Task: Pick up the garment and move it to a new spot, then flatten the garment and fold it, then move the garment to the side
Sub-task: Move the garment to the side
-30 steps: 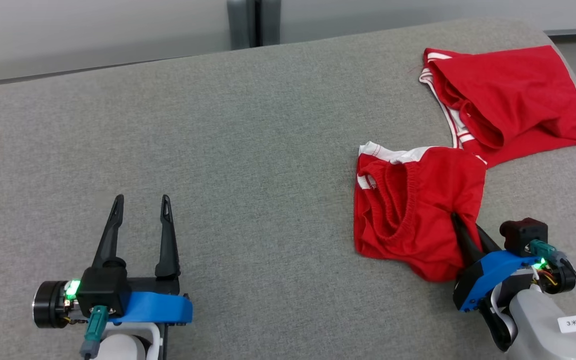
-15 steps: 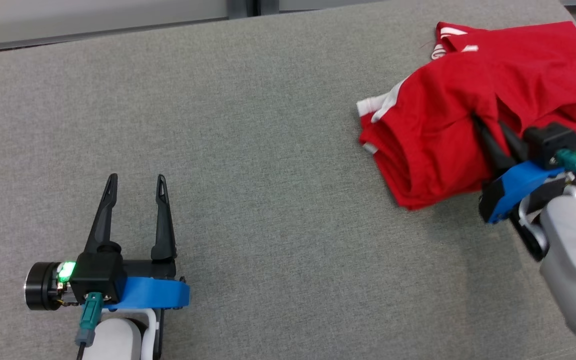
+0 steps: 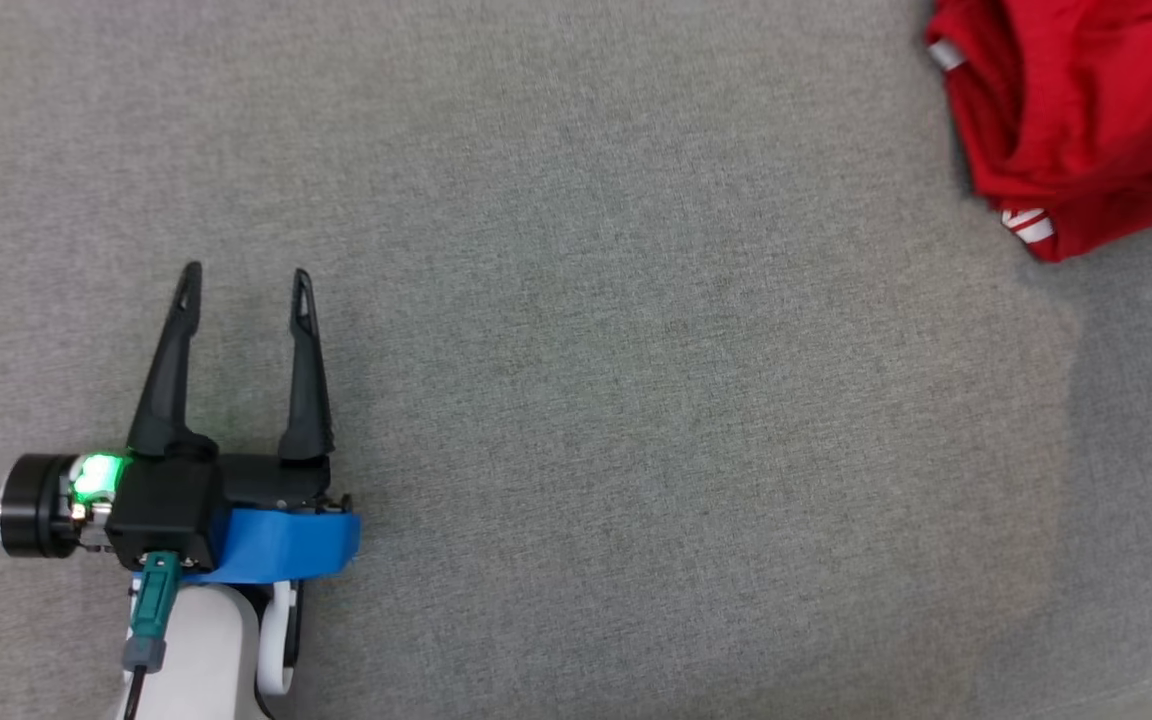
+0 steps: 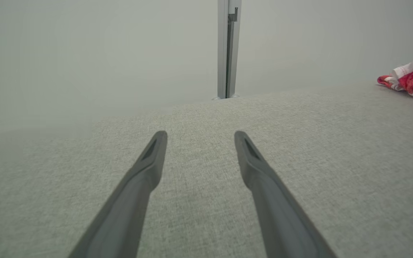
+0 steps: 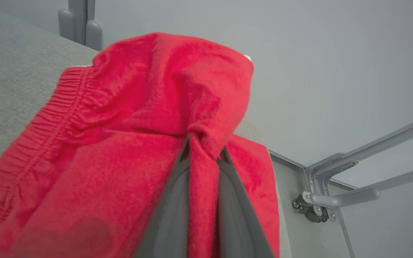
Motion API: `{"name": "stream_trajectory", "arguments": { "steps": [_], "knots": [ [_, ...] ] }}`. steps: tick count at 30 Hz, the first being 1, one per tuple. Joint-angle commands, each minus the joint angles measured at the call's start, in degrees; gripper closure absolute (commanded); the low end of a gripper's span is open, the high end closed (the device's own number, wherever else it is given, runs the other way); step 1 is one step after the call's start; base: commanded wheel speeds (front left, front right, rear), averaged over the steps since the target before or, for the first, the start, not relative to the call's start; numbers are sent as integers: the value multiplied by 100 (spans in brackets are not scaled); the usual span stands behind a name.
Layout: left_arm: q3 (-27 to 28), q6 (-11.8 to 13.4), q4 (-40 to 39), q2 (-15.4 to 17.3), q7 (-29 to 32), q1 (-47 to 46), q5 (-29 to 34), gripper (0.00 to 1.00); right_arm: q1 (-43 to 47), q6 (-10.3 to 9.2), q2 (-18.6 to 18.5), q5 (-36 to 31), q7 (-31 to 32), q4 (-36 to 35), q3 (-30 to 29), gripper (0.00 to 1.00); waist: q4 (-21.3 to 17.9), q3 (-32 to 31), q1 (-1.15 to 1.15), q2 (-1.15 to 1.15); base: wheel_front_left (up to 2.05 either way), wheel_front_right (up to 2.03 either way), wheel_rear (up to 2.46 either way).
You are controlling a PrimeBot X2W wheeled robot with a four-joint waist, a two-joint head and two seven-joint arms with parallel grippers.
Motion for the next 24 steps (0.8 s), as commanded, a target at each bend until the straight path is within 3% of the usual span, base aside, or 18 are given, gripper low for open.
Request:
{"name": "stream_trajectory", "arguments": {
  "steps": [1, 9, 15, 17, 18, 24],
  "knots": [
    [-2, 28, -110, 64, -26, -127, 47, 0, -170, -1, -170, 185, -16, 101, 113, 100, -35, 71, -2, -2, 0, 0, 0],
    [-69, 76, -364, 221, -26, -196, 87, 0, -656, -1, -451, 628, 66, 442, 730, 100, -207, 266, -2, -2, 0, 0, 0],
    [-112, 110, -446, 311, -26, -230, 66, 0, -983, -1, -360, 788, 52, 820, 1008, 100, -254, 370, -2, -2, 0, 0, 0],
    [-125, 124, -448, 333, -26, -228, 57, 0, -1081, -1, -313, 794, 33, 961, 1049, 11, -255, 394, -2, -2, 0, 0, 0],
    [-132, 134, -446, 343, -26, -231, 52, 0, -1112, -1, -300, 800, 29, 1037, 1053, 0, -251, 401, -2, -2, 0, 0, 0],
    [-151, 207, -398, 357, -20, -193, -2, 0, -1227, -1, -251, 652, -15, 1310, 984, 0, -218, 334, -2, -2, 0, 0, 0]
  ]
}}
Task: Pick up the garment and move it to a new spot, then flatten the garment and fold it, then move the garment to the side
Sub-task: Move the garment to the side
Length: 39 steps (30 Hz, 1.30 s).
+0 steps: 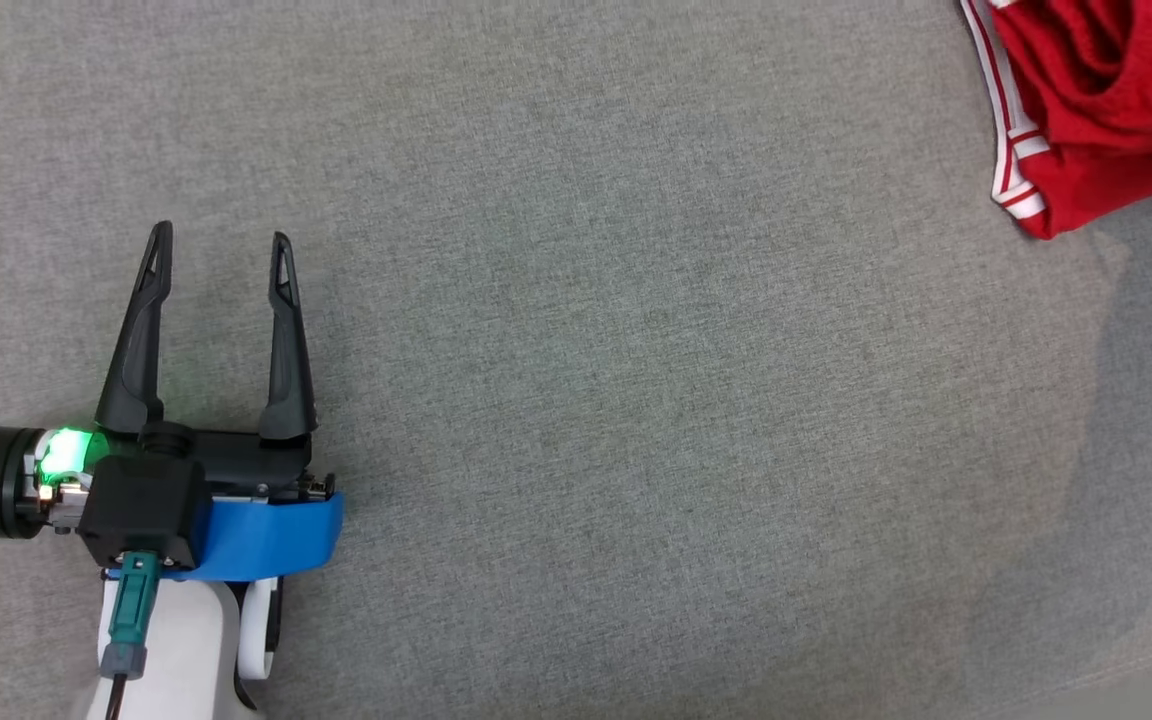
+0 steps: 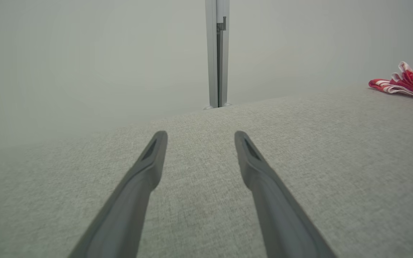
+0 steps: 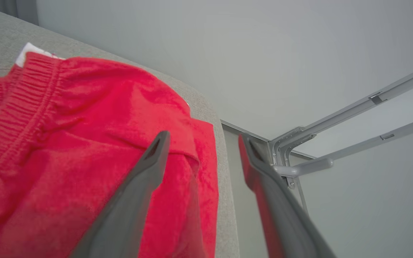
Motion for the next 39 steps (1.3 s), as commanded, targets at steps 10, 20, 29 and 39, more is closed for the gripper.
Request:
{"name": "stream_trajectory", "arguments": {
  "steps": [10, 20, 29, 39],
  "knots": [
    [32, 96, 245, -104, -14, 247, -253, 0, 646, -1, 142, -684, -29, -1165, -898, 0, 197, -789, 0, -2, 0, 0, 0],
    [250, 57, 492, -258, -14, 821, -503, 0, 2250, -1, 990, -1284, -30, -2730, -1867, 0, 599, -1799, 0, -2, 0, 0, 0],
    [388, -48, 753, -365, -14, 1249, -570, 0, 3603, -1, 1733, -1402, -30, -3391, -2228, 0, 795, -2498, 0, -2, 0, 0, 0],
    [476, -149, 979, -487, -14, 1527, -589, 0, 5012, 0, 2214, -1293, -31, -3946, -2674, 0, 923, -2957, 0, -2, 0, 0, 0]
  ]
}}
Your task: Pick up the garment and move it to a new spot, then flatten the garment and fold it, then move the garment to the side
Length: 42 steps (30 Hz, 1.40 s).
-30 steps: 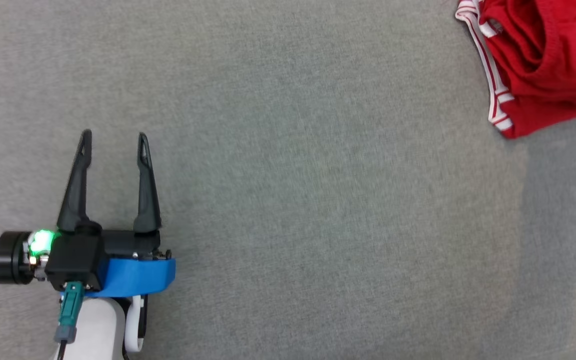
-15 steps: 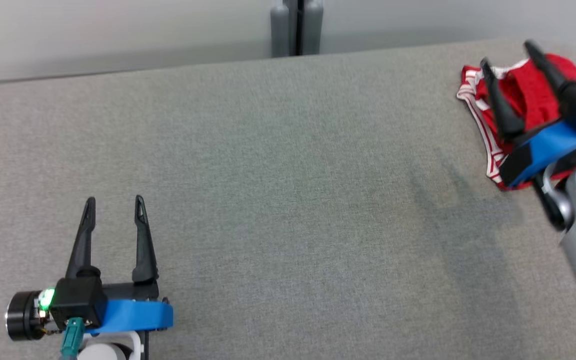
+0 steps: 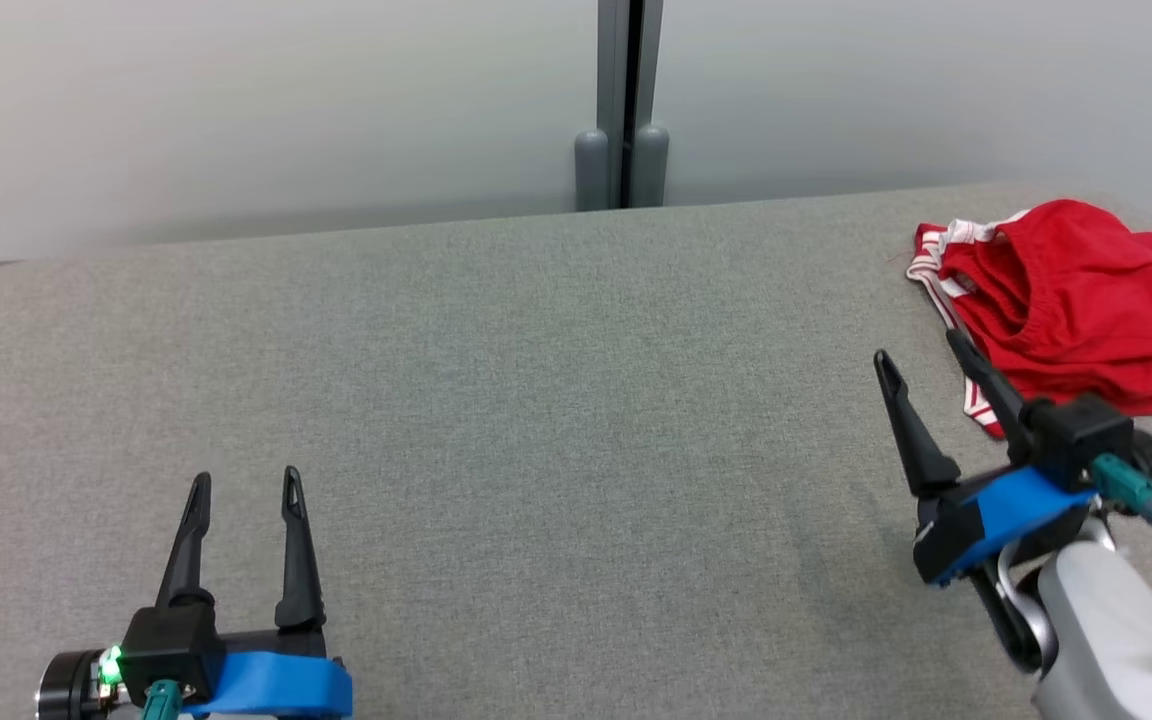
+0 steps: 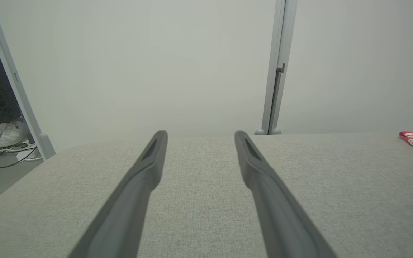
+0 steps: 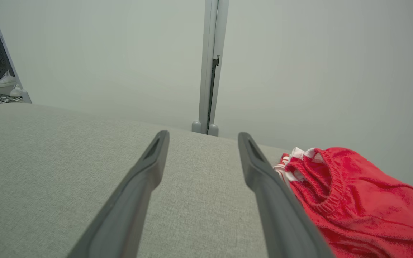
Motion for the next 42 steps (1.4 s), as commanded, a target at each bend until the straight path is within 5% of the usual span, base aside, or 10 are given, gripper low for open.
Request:
{"name": "stream_trajectory", "arguments": {
  "steps": [1, 18, 42],
  "knots": [
    [23, -22, 32, -13, -15, 73, -5, 0, 237, 0, 60, 18, -25, -127, -74, 0, 2, -56, 0, 1, 0, 0, 0],
    [66, -177, 218, -105, -15, 304, 52, 0, 2058, 0, 768, -305, -25, -1426, -935, 0, 71, -484, 0, 1, 0, 0, 0],
    [182, -201, 90, -141, -15, 345, 60, 0, 2384, 0, 1209, -588, -25, -1860, -1253, 0, 133, -615, 0, 1, 0, 0, 0]
  ]
}}
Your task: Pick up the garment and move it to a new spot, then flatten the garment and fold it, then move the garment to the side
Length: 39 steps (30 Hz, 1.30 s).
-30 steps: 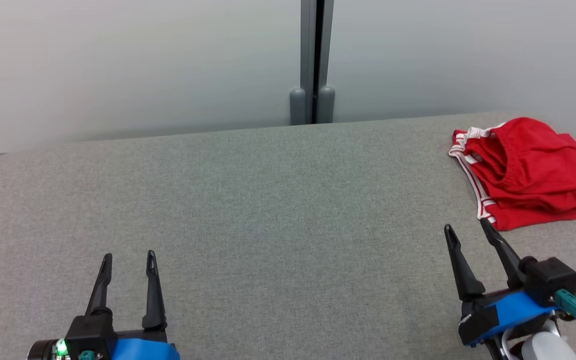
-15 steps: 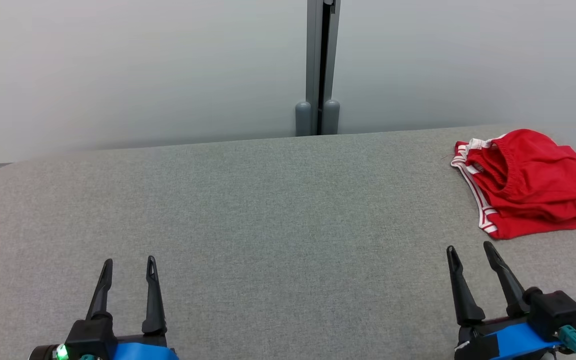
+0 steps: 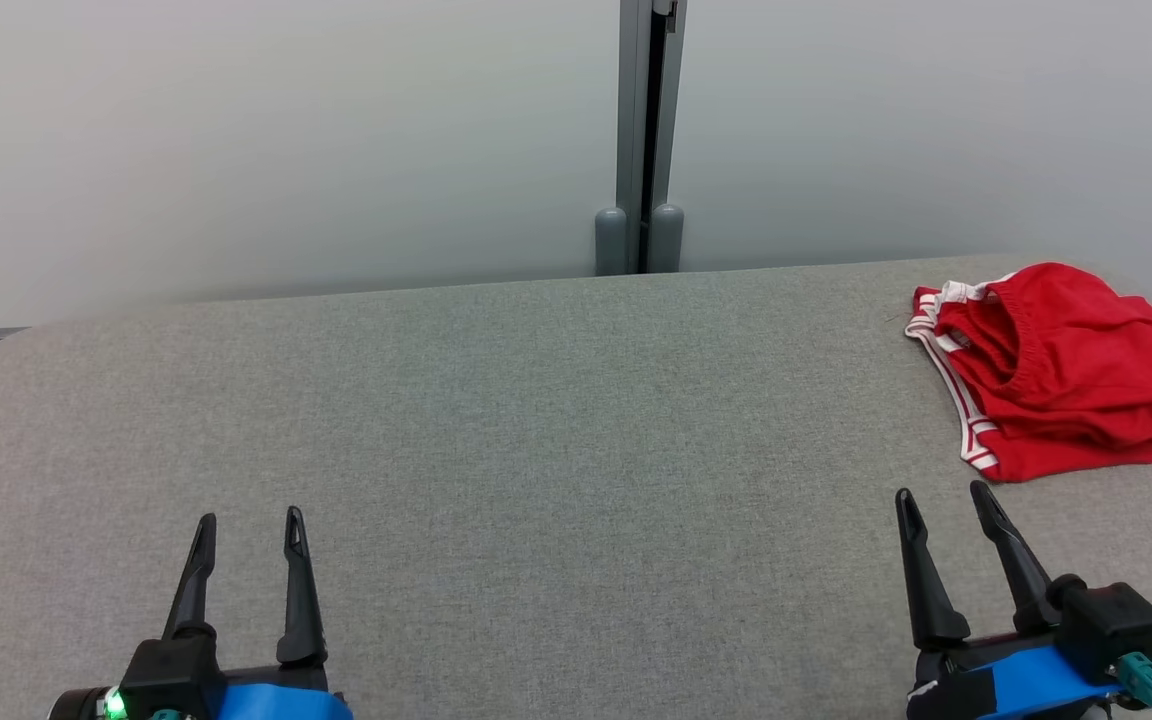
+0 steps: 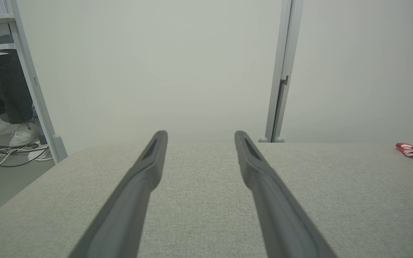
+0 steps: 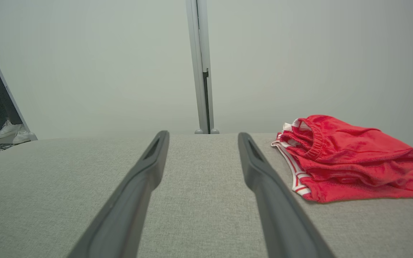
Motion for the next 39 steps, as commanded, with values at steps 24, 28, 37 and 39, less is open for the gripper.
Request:
{"name": "stream_trajectory", "arguments": {
  "steps": [24, 28, 37, 39],
  "knots": [
    [112, -63, 292, -14, 243, -49, -694, 100, 3, 0, 29, 704, 194, 255, -16, 100, 41, 5, 0, -1, 0, 0, 0],
    [140, -103, 293, -14, 344, -96, -1164, 100, -34, 0, 30, 1145, 306, 262, -58, 100, 42, 9, 0, -1, 0, 0, 0],
    [204, -185, 306, -14, 560, -201, -2136, 100, -117, 0, 34, 2060, 540, 278, -143, 100, 46, 18, 0, -1, 0, 0, 0],
    [220, -204, 311, -14, 607, -227, -2338, 100, -134, 0, 35, 2252, 589, 282, -162, 100, 46, 20, 0, -1, 0, 0, 0]
  ]
}}
